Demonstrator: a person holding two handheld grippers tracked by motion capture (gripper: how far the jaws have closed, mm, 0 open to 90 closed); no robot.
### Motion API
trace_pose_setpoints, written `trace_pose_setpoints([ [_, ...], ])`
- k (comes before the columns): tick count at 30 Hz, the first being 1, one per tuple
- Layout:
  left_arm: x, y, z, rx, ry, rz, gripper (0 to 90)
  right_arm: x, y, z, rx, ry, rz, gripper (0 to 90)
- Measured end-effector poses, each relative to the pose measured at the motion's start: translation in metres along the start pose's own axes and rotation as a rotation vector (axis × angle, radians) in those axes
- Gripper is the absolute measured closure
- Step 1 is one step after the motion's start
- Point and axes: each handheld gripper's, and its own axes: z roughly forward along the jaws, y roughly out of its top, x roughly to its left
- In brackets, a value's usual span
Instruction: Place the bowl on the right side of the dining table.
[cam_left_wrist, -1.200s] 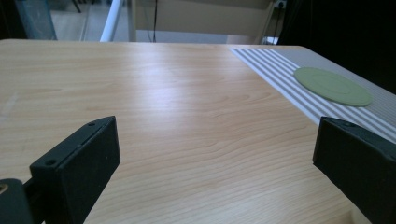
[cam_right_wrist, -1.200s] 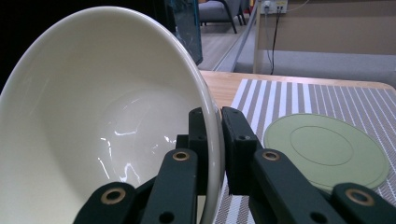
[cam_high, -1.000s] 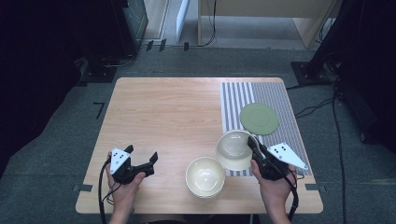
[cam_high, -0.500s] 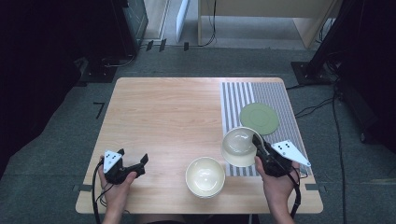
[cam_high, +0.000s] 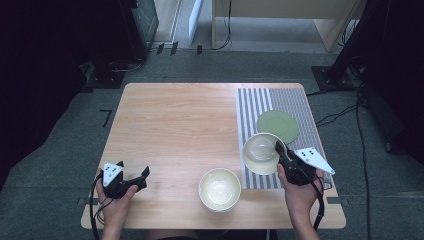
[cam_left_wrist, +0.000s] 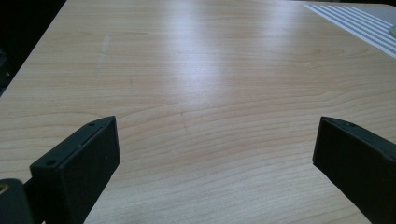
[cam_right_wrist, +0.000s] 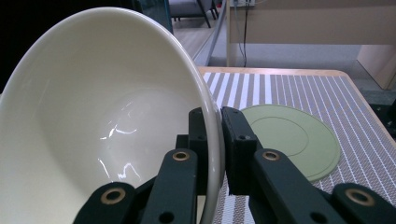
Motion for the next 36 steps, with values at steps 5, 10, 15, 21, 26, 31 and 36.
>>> trace_pose_setpoints([
  [5,0.013,-0.001,-0.002,0.006,0.032,-0.013,0.6,-0.009,0.0,0.006,0.008,-0.021,0.008,83.9],
  [10,0.018,-0.002,-0.003,0.005,0.035,-0.027,0.9,-0.018,0.0,0.01,0.011,-0.043,0.027,83.9],
  [15,0.013,-0.004,0.0,0.005,0.035,0.0,0.9,-0.028,0.002,0.014,0.019,-0.071,0.041,83.9],
  [21,0.017,-0.004,0.001,0.008,0.017,-0.038,0.9,-0.034,0.002,0.021,0.035,-0.092,0.047,83.9],
  [26,0.014,-0.005,0.002,0.005,0.022,-0.018,0.9,-0.036,0.004,0.027,0.044,-0.097,0.051,83.8],
  [31,0.019,-0.005,0.002,0.008,0.003,-0.063,1.0,-0.038,0.008,0.033,0.048,-0.106,0.062,83.8],
  [36,0.02,-0.005,0.002,0.015,0.008,-0.079,1.0,-0.041,0.014,0.039,0.051,-0.115,0.069,83.9],
])
